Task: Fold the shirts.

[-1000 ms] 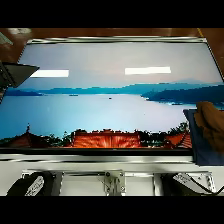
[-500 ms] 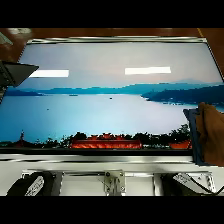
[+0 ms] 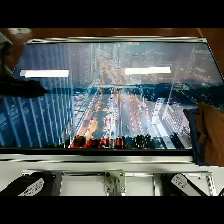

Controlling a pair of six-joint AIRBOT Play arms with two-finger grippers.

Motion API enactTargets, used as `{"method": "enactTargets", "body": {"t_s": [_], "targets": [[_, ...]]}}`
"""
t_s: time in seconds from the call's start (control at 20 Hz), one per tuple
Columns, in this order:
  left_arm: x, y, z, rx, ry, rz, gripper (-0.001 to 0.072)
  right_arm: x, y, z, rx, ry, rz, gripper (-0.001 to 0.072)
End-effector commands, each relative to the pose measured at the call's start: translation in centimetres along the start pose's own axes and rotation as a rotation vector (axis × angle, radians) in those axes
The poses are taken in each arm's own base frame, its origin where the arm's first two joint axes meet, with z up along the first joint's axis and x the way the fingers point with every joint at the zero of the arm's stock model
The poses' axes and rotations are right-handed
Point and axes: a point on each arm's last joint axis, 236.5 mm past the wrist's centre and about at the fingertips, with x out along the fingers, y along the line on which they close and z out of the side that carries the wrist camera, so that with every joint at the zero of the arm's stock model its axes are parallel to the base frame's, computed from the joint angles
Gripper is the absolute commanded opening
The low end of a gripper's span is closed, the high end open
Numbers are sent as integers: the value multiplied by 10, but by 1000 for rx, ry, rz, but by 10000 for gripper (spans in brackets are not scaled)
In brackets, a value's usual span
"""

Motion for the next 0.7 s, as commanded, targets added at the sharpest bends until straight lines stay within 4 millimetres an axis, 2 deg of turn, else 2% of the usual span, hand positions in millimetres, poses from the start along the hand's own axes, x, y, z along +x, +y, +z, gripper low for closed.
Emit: {"method": "enactTargets", "body": {"t_s": [0.0, 0.05, 0.15, 0.25, 0.4, 0.65], "targets": [[34, 9, -11, 115, 179, 241, 545, 35, 91, -42, -238, 158, 26, 703], [46, -3, -11, 145, 200, 227, 709, 48, 99, -62, -252, 234, 10, 703], [65, -12, -17, 176, 245, 220, 709, 66, 116, -101, -285, 370, 39, 702], [81, -7, -22, 167, 291, 227, 709, 76, 124, -128, -324, 472, 43, 701], [91, 1, -25, 155, 318, 236, 709, 81, 130, -136, -355, 494, 40, 700], [91, 8, -23, 140, 315, 247, 709, 80, 132, -135, -352, 492, 49, 700]]}}
